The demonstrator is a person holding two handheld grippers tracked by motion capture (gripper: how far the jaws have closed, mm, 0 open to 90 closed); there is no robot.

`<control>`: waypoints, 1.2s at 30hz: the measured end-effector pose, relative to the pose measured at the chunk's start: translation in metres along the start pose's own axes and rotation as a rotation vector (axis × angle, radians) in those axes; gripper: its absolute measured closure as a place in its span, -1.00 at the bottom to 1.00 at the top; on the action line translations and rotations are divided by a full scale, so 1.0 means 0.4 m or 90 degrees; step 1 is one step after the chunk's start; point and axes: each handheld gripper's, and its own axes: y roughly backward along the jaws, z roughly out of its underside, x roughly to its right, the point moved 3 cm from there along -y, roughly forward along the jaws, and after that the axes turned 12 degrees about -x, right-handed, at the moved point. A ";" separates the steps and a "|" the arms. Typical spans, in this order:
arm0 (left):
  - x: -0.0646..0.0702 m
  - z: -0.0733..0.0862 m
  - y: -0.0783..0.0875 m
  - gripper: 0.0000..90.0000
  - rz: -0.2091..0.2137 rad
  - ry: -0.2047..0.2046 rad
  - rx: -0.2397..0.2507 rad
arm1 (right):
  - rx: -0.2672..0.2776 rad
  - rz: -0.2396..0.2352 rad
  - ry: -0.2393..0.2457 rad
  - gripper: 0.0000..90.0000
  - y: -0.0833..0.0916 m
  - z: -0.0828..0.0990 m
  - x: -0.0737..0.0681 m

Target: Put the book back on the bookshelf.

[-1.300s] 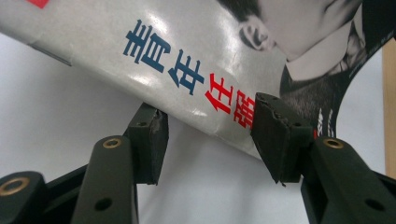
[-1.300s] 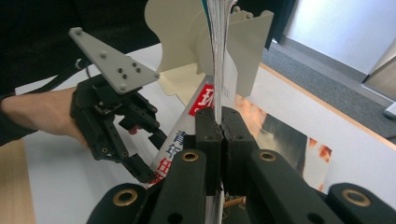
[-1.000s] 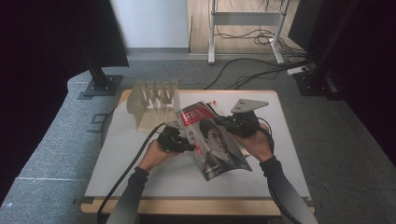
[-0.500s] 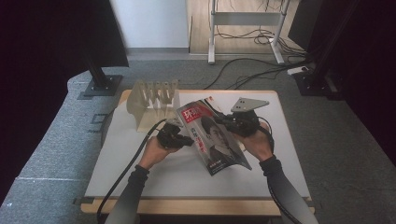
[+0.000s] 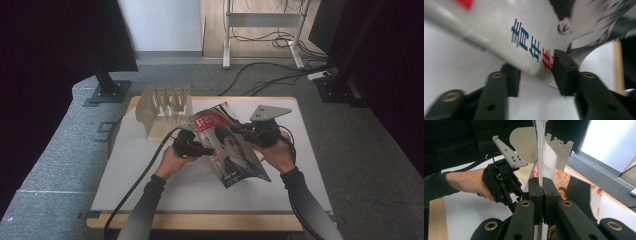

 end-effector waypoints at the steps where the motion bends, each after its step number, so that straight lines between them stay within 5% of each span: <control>1: 0.005 -0.003 0.005 0.53 0.011 -0.005 0.007 | 0.000 0.000 0.000 0.92 0.000 0.001 0.000; 7: 0.036 -0.024 0.047 0.78 -0.007 -0.007 -0.002 | 0.002 0.019 -0.002 0.92 0.007 -0.001 0.009; 10: 0.059 -0.039 0.095 0.84 -0.072 -0.025 -0.001 | 0.009 0.035 0.000 0.92 0.021 -0.009 0.014; 13: 0.083 -0.050 0.140 0.88 -0.175 -0.053 -0.004 | 0.013 0.040 0.000 0.91 0.027 -0.013 0.020; 18: 0.111 -0.041 0.169 0.92 -0.303 -0.099 -0.026 | -0.017 0.049 -0.015 0.91 0.009 0.003 0.035; 25: 0.144 -0.038 0.158 0.90 -0.324 -0.137 -0.044 | -0.050 0.070 -0.045 0.90 -0.007 0.040 0.066; 33: 0.151 -0.058 0.147 0.83 -0.336 -0.152 -0.032 | -0.055 0.072 -0.059 0.91 0.007 0.074 0.082; 36: 0.160 -0.076 0.161 0.77 -0.329 -0.151 -0.004 | -0.053 0.070 -0.060 0.91 0.009 0.079 0.083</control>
